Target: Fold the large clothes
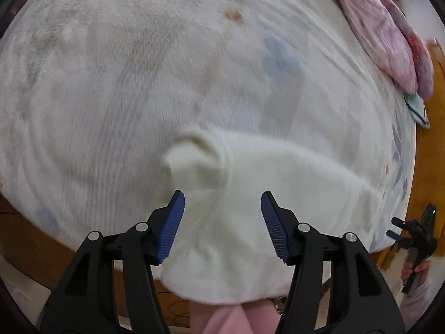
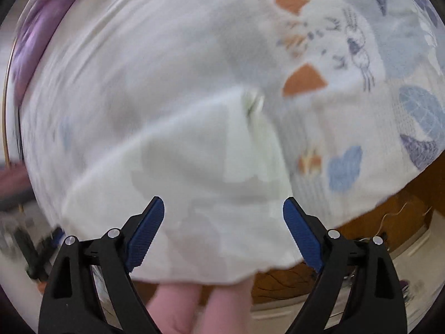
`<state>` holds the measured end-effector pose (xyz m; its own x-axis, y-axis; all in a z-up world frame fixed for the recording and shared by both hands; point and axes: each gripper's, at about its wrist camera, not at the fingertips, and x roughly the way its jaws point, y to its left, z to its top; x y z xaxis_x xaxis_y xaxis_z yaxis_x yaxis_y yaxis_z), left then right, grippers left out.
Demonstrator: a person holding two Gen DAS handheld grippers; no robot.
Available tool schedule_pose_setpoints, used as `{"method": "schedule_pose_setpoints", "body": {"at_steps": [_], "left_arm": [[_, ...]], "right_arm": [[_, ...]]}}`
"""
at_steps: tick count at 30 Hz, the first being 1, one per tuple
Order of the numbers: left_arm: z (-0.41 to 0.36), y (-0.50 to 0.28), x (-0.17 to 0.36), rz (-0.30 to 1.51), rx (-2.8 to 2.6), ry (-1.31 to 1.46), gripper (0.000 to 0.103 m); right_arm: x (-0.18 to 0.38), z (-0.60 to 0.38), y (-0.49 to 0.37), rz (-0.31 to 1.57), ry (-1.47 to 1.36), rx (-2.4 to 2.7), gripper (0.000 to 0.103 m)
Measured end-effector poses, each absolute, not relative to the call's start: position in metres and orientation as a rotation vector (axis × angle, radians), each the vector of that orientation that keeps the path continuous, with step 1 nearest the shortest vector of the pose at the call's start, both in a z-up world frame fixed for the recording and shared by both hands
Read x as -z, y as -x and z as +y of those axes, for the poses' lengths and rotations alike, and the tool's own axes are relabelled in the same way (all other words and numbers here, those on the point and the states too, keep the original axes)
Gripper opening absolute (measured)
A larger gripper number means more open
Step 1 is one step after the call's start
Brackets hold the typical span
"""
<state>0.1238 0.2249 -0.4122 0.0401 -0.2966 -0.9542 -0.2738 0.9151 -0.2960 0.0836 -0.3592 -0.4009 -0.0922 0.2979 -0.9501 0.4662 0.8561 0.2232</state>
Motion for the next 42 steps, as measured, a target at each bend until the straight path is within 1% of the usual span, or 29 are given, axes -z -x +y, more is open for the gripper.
{"method": "schedule_pose_setpoints", "body": {"at_steps": [4,8,12,15,18,21,22,26,28,29,30,31,32,33,34,35,36,37,38,42], "left_arm": [[0.229,-0.147,0.437,1.609,0.002,0.493,0.059],[0.232,-0.157,0.458,1.643,0.005,0.511,0.059],[0.235,-0.158,0.469,1.655,0.022,0.527,0.064],[0.238,-0.161,0.478,1.665,0.024,0.543,0.067],[0.240,-0.166,0.490,1.683,-0.008,0.593,0.067],[0.235,-0.170,0.495,1.695,-0.018,0.572,0.067],[0.233,-0.171,0.495,1.694,-0.019,0.561,0.066],[0.222,-0.169,0.500,1.657,-0.021,0.528,0.054],[0.217,-0.165,0.501,1.632,-0.016,0.496,0.053],[0.215,-0.163,0.500,1.619,-0.016,0.485,0.050],[0.214,-0.161,0.498,1.609,-0.017,0.477,0.045],[0.213,-0.158,0.496,1.600,-0.020,0.470,0.041],[0.211,-0.157,0.494,1.591,-0.024,0.462,0.034],[0.209,-0.156,0.492,1.585,-0.026,0.454,0.027],[0.204,-0.155,0.489,1.576,-0.031,0.437,0.024],[0.201,-0.154,0.484,1.568,-0.035,0.424,0.020],[0.200,-0.152,0.480,1.562,-0.041,0.417,0.017],[0.197,-0.151,0.475,1.550,-0.050,0.413,0.016],[0.196,-0.151,0.470,1.538,-0.056,0.419,0.015],[0.197,-0.149,0.445,1.475,-0.069,0.489,0.012]], "right_arm": [[0.431,-0.382,-0.111,1.702,-0.662,0.235,0.084],[0.458,-0.371,-0.117,1.728,-0.666,0.296,0.084],[0.471,-0.369,-0.116,1.728,-0.687,0.342,0.084],[0.486,-0.346,-0.122,1.736,-0.703,0.358,0.084],[0.499,-0.333,-0.127,1.745,-0.717,0.370,0.084],[0.511,-0.318,-0.130,1.754,-0.730,0.380,0.085],[0.512,-0.317,-0.131,1.756,-0.737,0.383,0.086],[0.537,-0.315,-0.146,1.770,-0.766,0.372,0.088],[0.546,-0.315,-0.144,1.776,-0.783,0.353,0.090],[0.552,-0.314,-0.141,1.771,-0.806,0.341,0.090],[0.557,-0.313,-0.138,1.761,-0.825,0.336,0.089],[0.559,-0.312,-0.135,1.747,-0.836,0.335,0.084],[0.557,-0.322,-0.131,1.733,-0.839,0.329,0.073],[0.557,-0.319,-0.129,1.723,-0.841,0.321,0.066],[0.553,-0.314,-0.127,1.715,-0.826,0.316,0.052],[0.543,-0.312,-0.119,1.703,-0.812,0.312,0.040],[0.536,-0.310,-0.115,1.689,-0.802,0.311,0.037],[0.533,-0.309,-0.113,1.679,-0.803,0.308,0.029],[0.526,-0.308,-0.109,1.662,-0.813,0.303,0.025],[0.498,-0.307,-0.106,1.586,-0.828,0.261,0.021]]}}
